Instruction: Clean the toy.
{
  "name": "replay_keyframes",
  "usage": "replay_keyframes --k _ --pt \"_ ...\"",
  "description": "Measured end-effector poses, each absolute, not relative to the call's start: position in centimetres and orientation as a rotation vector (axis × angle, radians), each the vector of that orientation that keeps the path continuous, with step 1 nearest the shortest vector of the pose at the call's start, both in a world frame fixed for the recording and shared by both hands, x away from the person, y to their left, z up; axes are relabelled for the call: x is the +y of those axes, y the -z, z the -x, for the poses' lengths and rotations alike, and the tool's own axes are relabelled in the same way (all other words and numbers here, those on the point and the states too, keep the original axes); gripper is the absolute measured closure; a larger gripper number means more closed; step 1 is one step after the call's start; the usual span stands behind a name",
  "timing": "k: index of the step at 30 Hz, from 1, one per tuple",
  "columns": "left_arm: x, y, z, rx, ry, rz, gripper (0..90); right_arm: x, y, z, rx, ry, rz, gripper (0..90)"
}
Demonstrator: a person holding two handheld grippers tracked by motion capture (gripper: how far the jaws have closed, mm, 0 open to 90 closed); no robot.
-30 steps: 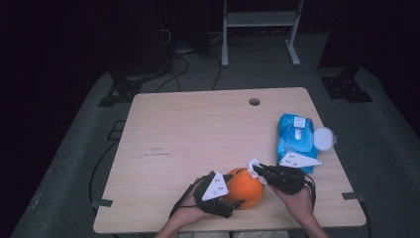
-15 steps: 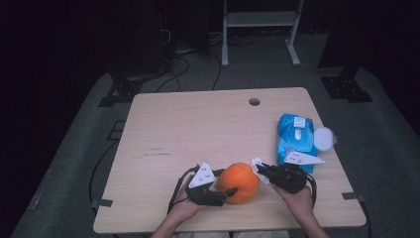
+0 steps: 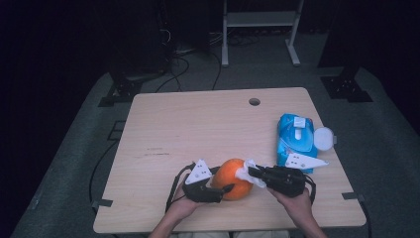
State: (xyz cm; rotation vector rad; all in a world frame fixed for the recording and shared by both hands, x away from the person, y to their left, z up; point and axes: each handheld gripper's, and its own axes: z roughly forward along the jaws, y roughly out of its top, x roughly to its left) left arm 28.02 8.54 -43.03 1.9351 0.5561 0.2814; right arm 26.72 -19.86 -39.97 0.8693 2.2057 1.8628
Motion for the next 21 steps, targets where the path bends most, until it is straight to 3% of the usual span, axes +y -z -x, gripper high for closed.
replay_keyframes --k 7,14,18,21 --pt "8.0 43.0 -27.7 0.520 -0.297 -1.975 30.7 -18.6 40.2 -26.3 2.222 -1.644 -0.813 77.4" --pt "6.4 43.1 -26.7 0.426 -0.353 -2.048 29.8 -17.3 40.4 -25.8 2.194 -1.567 -0.719 65.7" --pt "6.8 43.5 -27.2 0.477 -0.321 -1.994 20.8 -17.2 40.8 -25.8 2.163 -1.498 -0.701 72.3" --pt "6.6 43.5 -27.2 0.473 -0.342 -1.993 23.8 -18.0 40.9 -26.4 2.160 -1.532 -0.788 77.6"
